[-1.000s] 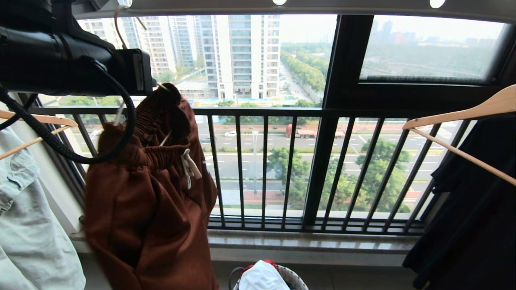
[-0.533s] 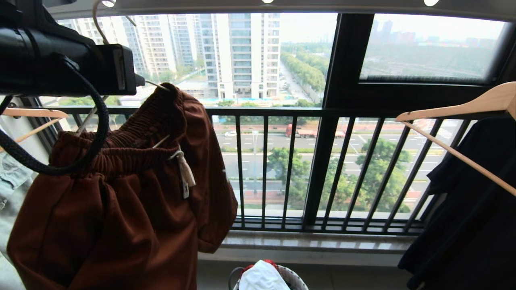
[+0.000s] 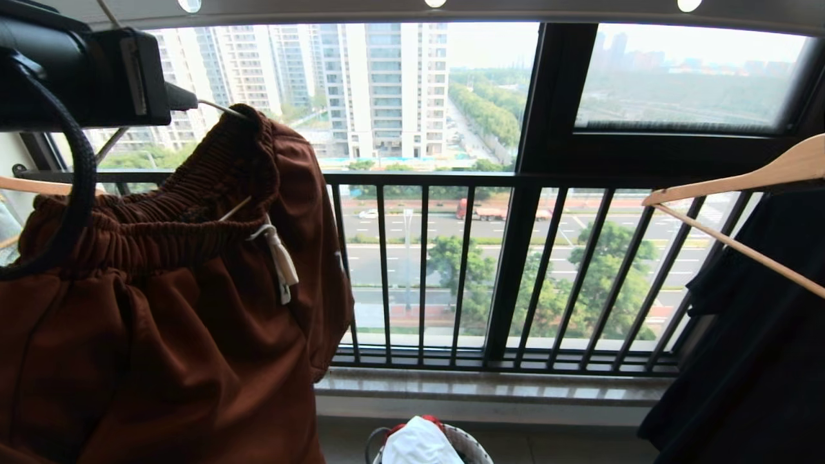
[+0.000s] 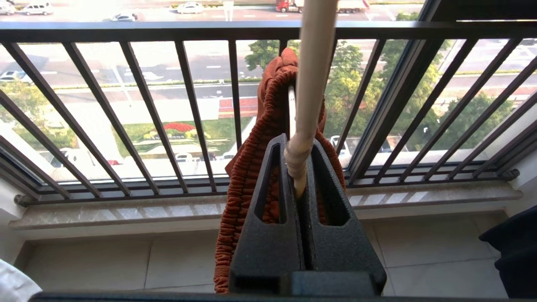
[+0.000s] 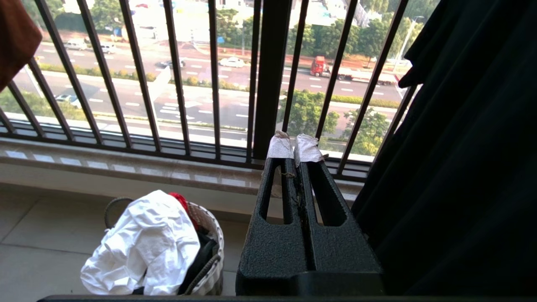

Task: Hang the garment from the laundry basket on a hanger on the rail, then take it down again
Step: Take the clothes off the clothes rack

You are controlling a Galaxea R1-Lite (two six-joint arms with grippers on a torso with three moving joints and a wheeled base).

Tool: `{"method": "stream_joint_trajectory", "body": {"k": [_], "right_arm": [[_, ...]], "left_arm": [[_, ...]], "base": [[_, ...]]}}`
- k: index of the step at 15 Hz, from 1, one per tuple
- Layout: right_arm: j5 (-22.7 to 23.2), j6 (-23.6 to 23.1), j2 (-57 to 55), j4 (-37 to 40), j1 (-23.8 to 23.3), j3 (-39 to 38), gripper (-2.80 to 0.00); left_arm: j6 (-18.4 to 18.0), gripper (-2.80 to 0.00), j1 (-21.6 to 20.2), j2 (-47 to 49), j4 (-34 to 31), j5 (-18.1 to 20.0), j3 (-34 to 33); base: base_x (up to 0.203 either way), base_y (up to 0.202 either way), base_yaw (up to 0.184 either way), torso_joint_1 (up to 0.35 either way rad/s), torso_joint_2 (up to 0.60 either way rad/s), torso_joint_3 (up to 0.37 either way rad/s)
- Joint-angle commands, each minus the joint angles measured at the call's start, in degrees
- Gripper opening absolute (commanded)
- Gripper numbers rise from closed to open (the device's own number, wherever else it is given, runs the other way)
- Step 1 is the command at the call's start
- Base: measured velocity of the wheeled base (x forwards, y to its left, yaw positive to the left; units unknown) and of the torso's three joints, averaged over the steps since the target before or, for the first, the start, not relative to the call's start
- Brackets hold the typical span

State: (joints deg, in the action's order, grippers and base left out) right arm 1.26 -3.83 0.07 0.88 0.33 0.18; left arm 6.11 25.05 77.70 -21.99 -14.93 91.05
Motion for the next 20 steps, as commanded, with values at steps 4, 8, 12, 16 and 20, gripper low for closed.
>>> {"method": "stream_joint_trajectory", "body": {"k": [4,8,12,16,20], "right_arm": [[0.1,-0.1,-0.1,0.0,0.0,0.0,-2.8],[0.2,-0.4,-0.1,0.0,0.0,0.0,-2.8],[0.2,-0.4,-0.1,0.0,0.0,0.0,-2.8],[0.2,-0.4,-0.1,0.0,0.0,0.0,-2.8],[0.2,-0.4,-0.1,0.0,0.0,0.0,-2.8]], "left_arm": [[-1.3,-2.8,0.1,-3.8,-0.5,0.4,2.8],[-1.9,-2.8,0.1,-4.2,-0.7,8.1,0.5],[-1.8,-2.8,0.1,-5.5,-0.6,23.7,-3.8],[-3.1,-2.8,-0.2,-5.1,-0.4,32.5,-9.5],[-9.3,-2.8,-0.1,-0.6,4.5,36.9,-22.5]], "base": [[0.0,0.0,0.0,0.0,0.0,0.0],[0.0,0.0,0.0,0.0,0.0,0.0],[0.0,0.0,0.0,0.0,0.0,0.0],[0.0,0.0,0.0,0.0,0.0,0.0],[0.0,0.0,0.0,0.0,0.0,0.0]]}}
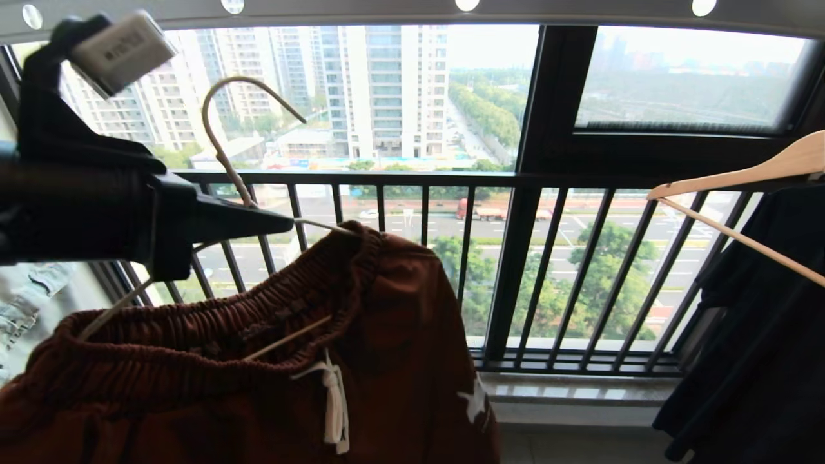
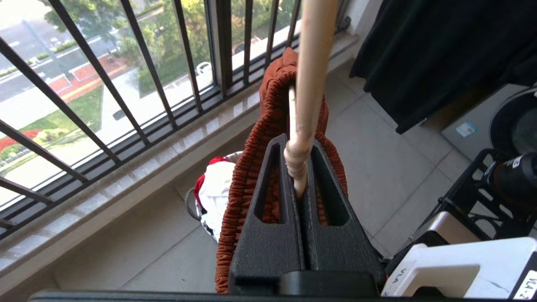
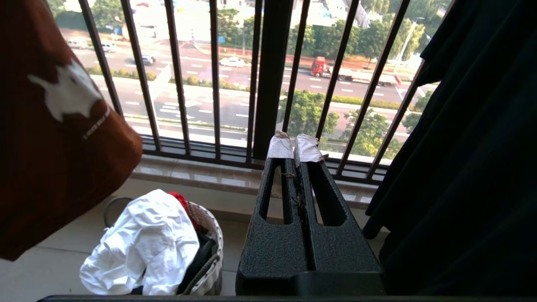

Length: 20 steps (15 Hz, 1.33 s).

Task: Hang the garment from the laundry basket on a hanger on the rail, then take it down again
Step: Take the clothes off the clothes rack

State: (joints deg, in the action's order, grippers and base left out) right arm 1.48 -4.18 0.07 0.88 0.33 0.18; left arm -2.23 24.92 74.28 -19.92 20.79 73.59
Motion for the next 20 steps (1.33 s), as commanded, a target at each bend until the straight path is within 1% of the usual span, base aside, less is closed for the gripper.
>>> {"method": "stream_joint_trajectory", "body": {"k": [1,3,5,8,10,13,14,16,18,20], "right_arm": [[0.0,0.0,-0.1,0.0,0.0,0.0,-2.8],[0.0,0.0,-0.1,0.0,0.0,0.0,-2.8],[0.0,0.0,-0.1,0.0,0.0,0.0,-2.8],[0.0,0.0,-0.1,0.0,0.0,0.0,-2.8],[0.0,0.0,-0.1,-0.1,0.0,0.0,-2.8],[0.0,0.1,-0.1,0.0,0.0,0.0,-2.8],[-0.1,0.1,-0.1,0.0,0.0,0.0,-2.8],[-0.1,0.2,-0.1,0.1,0.0,1.6,-2.8],[0.4,1.4,-1.8,2.5,0.0,7.1,-2.8],[1.5,2.5,-8.5,4.9,0.0,15.0,-2.8]], "left_arm": [[-1.8,-2.8,0.1,4.8,6.8,2.1,-8.8],[-4.6,-2.8,0.1,10.8,19.5,3.0,-16.0],[-7.2,-2.8,0.5,16.0,30.2,3.4,-20.6],[-8.0,-2.8,3.1,26.5,40.6,3.5,-23.3],[-8.0,-2.8,3.8,35.1,49.8,3.4,-23.9],[-7.5,-2.8,4.1,44.0,63.5,3.0,-23.2],[-7.1,-2.8,4.0,45.2,64.8,3.2,-22.3],[-6.8,-2.8,4.0,47.0,65.1,3.5,-21.8],[-6.4,-2.8,4.1,48.0,65.3,4.1,-22.1],[-4.5,-2.8,4.1,47.6,65.7,4.4,-21.9]], "base": [[0.0,0.0,0.0,0.0,0.0,0.0],[0.0,0.0,0.0,0.0,0.0,0.0],[0.0,0.0,0.0,0.0,0.0,0.0],[0.0,0.0,0.0,0.0,0.0,0.0],[0.0,0.0,0.0,0.0,0.0,0.0],[0.0,0.0,0.0,0.0,0.0,0.0],[0.0,0.0,0.0,0.0,0.0,0.0],[0.0,0.0,0.0,0.0,0.0,0.0],[0.0,0.0,0.0,0.0,0.0,0.0],[0.0,0.0,0.0,0.0,0.0,0.0]]}}
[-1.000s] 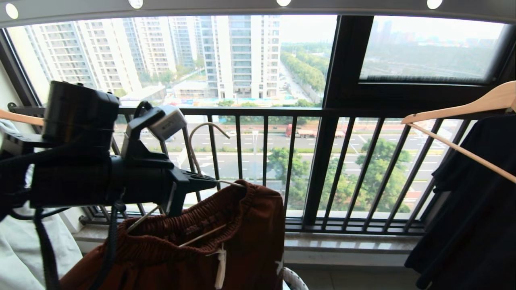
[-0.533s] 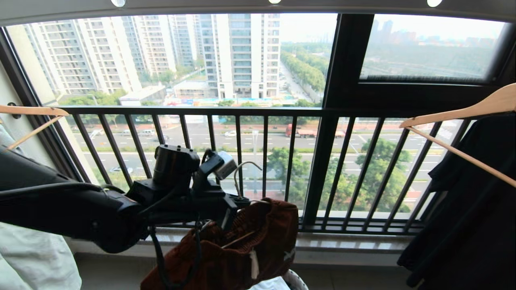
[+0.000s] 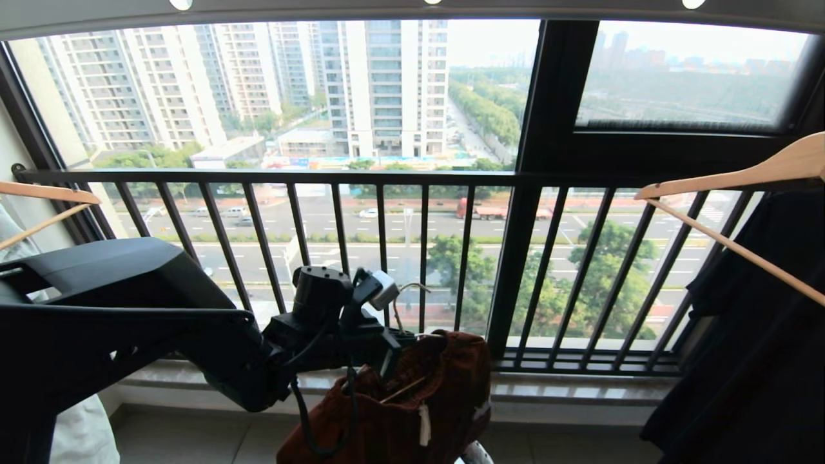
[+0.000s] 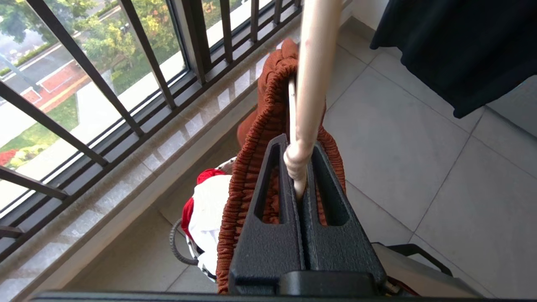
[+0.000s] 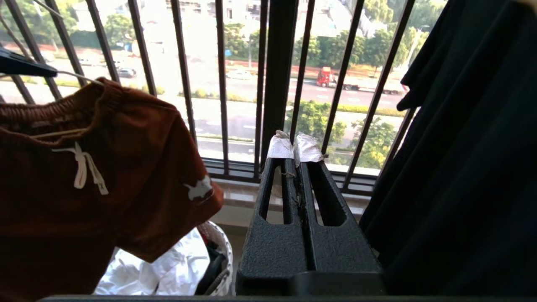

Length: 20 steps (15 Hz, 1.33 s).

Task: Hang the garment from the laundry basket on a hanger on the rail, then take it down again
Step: Take the clothes off the clothes rack

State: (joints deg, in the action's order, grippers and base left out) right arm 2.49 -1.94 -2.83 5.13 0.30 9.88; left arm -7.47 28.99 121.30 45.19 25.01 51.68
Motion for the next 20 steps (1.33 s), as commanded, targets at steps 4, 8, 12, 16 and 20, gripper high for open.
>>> {"method": "stream_joint_trajectory", "body": {"k": [4,8,12,16,20], "right_arm": [[2.0,-0.3,-19.9,4.3,-0.3,24.7,-2.8],[5.9,-1.7,-36.0,10.4,-0.3,43.8,-2.8],[7.7,-1.9,-51.6,11.8,4.7,53.2,-2.8],[1.5,-0.9,-63.9,9.5,18.6,56.6,-2.8],[0.0,2.3,-76.0,-0.8,21.7,52.8,-2.8]], "left_arm": [[5.3,-2.8,0.9,-1.4,7.7,0.2,-1.2],[6.3,-2.8,1.4,-4.2,7.8,0.2,-2.1],[8.2,-2.8,1.3,-6.7,7.9,0.1,-2.3],[8.3,-2.8,1.3,-7.1,7.9,0.0,-1.9],[8.3,-2.8,1.3,-6.3,7.9,0.0,-1.9]], "base": [[0.0,0.0,0.0,0.0,0.0,0.0],[0.0,0.0,0.0,0.0,0.0,0.0],[0.0,0.0,0.0,0.0,0.0,0.0],[0.0,0.0,0.0,0.0,0.0,0.0],[0.0,0.0,0.0,0.0,0.0,0.0]]}}
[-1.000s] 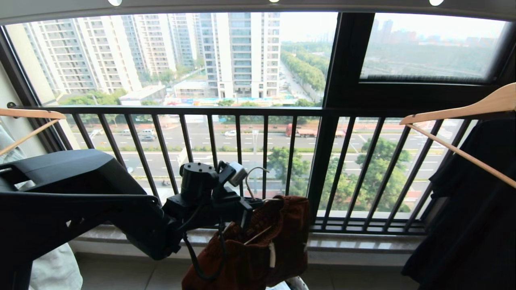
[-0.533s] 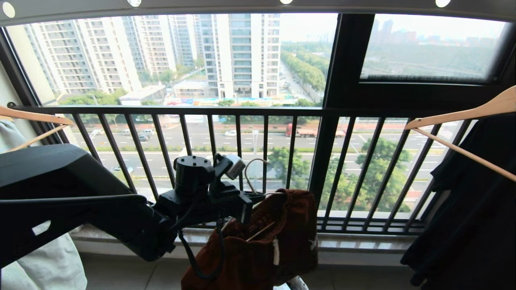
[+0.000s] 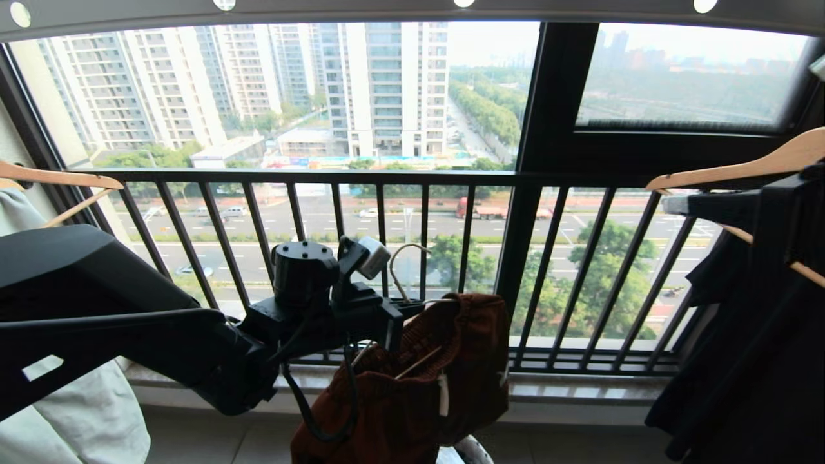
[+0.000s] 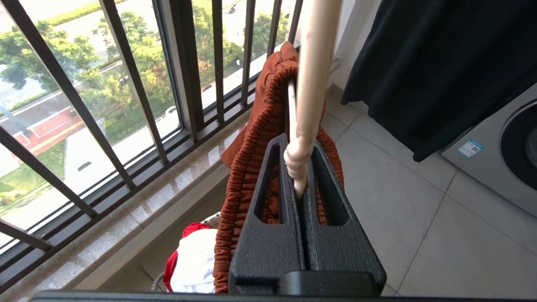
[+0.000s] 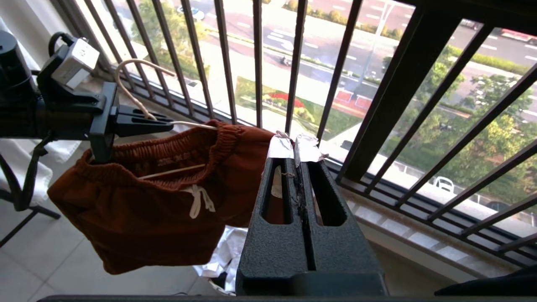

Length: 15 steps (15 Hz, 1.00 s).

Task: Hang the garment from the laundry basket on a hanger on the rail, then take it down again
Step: Take the clothes off the clothes rack

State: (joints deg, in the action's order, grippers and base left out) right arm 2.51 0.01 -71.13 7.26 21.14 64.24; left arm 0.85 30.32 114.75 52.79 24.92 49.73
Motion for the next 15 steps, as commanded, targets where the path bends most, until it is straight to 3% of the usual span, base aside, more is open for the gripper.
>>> {"method": "stream_joint_trajectory", "body": {"k": [1,6,14,15], "right_arm": [[0.1,1.1,-10.9,-5.8,1.0,-2.7,-2.8],[2.8,6.6,-25.2,-17.2,2.5,-4.9,-2.8],[2.9,7.5,-32.2,-20.4,7.6,-4.6,-2.8],[2.8,7.6,-33.7,-21.2,9.1,-4.8,0.0]], "left_arm": [[0.0,-2.8,-0.1,0.2,0.3,0.1,0.1],[1.7,-2.8,-0.5,-0.2,0.3,-0.6,2.0],[4.5,-2.8,-1.7,0.5,0.3,-2.2,5.0],[5.0,-2.8,-1.7,0.1,0.3,-2.2,4.9]], "base": [[0.0,0.0,0.0,0.0,0.0,0.0],[0.0,0.0,0.0,0.0,0.0,0.0],[0.0,0.0,0.0,0.0,0.0,0.0],[0.0,0.0,0.0,0.0,0.0,0.0]]}}
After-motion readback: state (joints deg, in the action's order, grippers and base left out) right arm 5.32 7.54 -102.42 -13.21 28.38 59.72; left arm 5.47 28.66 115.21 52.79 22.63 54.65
